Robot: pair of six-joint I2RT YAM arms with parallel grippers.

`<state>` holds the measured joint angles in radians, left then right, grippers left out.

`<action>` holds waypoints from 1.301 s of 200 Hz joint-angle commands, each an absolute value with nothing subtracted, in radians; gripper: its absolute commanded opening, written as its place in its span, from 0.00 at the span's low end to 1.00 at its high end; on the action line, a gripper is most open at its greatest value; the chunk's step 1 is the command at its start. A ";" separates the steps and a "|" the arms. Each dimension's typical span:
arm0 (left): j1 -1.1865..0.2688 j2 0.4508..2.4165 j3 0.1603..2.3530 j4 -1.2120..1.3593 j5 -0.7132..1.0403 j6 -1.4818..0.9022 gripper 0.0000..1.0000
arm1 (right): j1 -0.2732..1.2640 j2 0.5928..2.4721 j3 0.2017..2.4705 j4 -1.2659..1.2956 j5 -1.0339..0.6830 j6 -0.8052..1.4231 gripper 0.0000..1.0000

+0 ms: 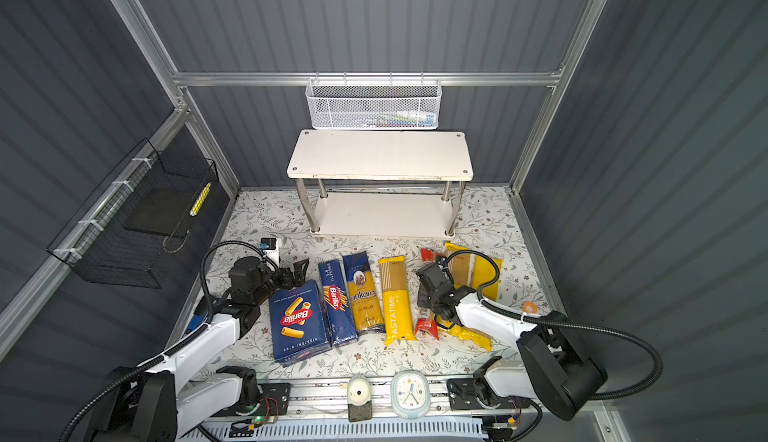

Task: Place and organize the pasta boxes and bags onto the shelf
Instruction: 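Close the right gripper on the red-topped spaghetti bag, then lift the red-topped bag upright with the right gripper toward the shelf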

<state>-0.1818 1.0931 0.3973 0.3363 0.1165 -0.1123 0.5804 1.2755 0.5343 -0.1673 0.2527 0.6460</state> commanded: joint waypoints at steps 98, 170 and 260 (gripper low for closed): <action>-0.181 1.088 0.408 0.340 0.135 -0.092 1.00 | 0.543 1.015 0.672 -0.295 0.153 0.499 0.07; -0.181 1.069 0.394 0.349 0.138 -0.092 1.00 | 0.542 0.937 0.752 -0.411 0.125 0.368 0.00; -0.181 1.077 0.400 0.344 0.130 -0.094 0.99 | 0.543 0.790 0.851 -0.500 0.034 0.283 0.00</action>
<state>-0.1818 1.0866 0.3973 0.3367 0.1249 -0.1116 0.5457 0.8375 0.7513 -0.5701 0.0597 0.3199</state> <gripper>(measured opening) 0.994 0.273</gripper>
